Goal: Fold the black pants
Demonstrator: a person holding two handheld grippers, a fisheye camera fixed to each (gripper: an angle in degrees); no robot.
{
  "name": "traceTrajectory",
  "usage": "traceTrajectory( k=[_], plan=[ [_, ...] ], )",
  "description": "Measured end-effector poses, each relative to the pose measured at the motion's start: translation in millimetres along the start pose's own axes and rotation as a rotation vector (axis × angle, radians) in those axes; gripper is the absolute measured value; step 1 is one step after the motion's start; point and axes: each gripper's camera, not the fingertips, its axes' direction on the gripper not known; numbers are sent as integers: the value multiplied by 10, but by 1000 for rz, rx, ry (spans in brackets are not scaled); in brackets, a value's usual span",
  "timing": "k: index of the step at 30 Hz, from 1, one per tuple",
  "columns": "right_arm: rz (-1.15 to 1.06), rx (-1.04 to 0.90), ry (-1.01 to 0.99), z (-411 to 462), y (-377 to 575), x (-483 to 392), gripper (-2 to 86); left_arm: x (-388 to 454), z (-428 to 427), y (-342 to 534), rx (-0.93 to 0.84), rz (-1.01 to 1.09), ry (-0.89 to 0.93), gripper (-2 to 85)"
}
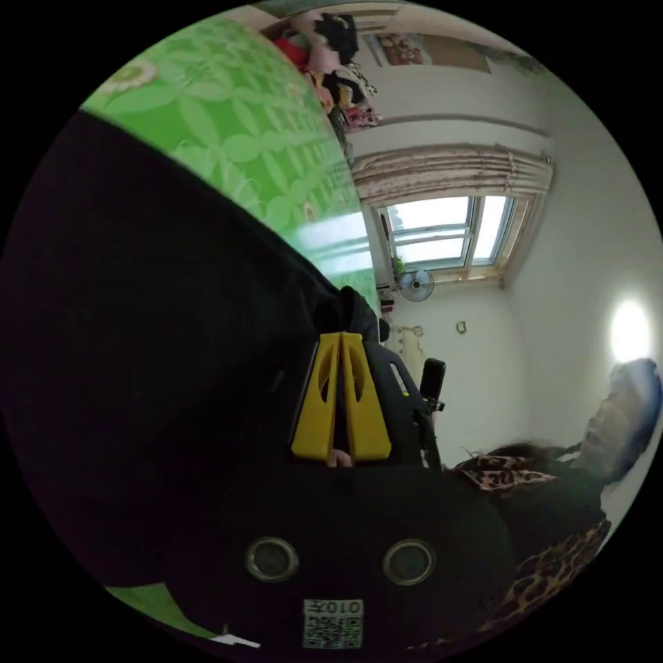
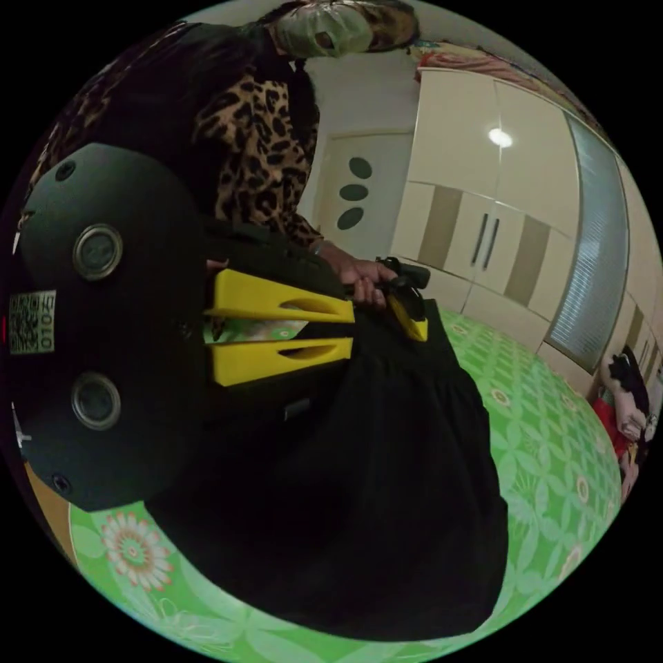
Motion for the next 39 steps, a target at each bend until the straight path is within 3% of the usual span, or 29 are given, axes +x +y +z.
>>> traceTrajectory(
  k=[6, 11, 13, 17, 21, 26, 30, 34, 39],
  plan=[
    [77, -29, -21, 331, 185, -338, 92, 611, 400, -309, -121, 258, -301, 15],
    [-11, 16, 304, 742, 208, -1060, 108, 927, 1071, -650, -286, 441, -516, 23],
    [-129, -32, 525, 1051, 106, -1477, 111, 928, 1307, -648, -358, 460, -538, 21],
    [-251, -112, 712, 1572, 43, -1877, 104, 726, 1653, -515, -432, 434, -562, 10],
    [-278, -130, 927, 1904, 40, -2128, 44, 531, 1727, -414, -427, 417, -526, 0],
    [-172, 15, 718, 1474, 56, -2450, 25, 742, 1347, -119, -306, 516, -537, -3],
    [-139, -114, 668, 1771, -29, -2295, 30, 247, 1413, 65, -356, 452, -666, -3],
    [-99, -96, 544, 1752, -39, -2272, 47, -60, 1197, 321, -289, 427, -510, -3],
    [-64, -85, 344, 1517, -55, -2344, 66, -94, 658, 789, -170, 424, -449, -3]
  ],
)
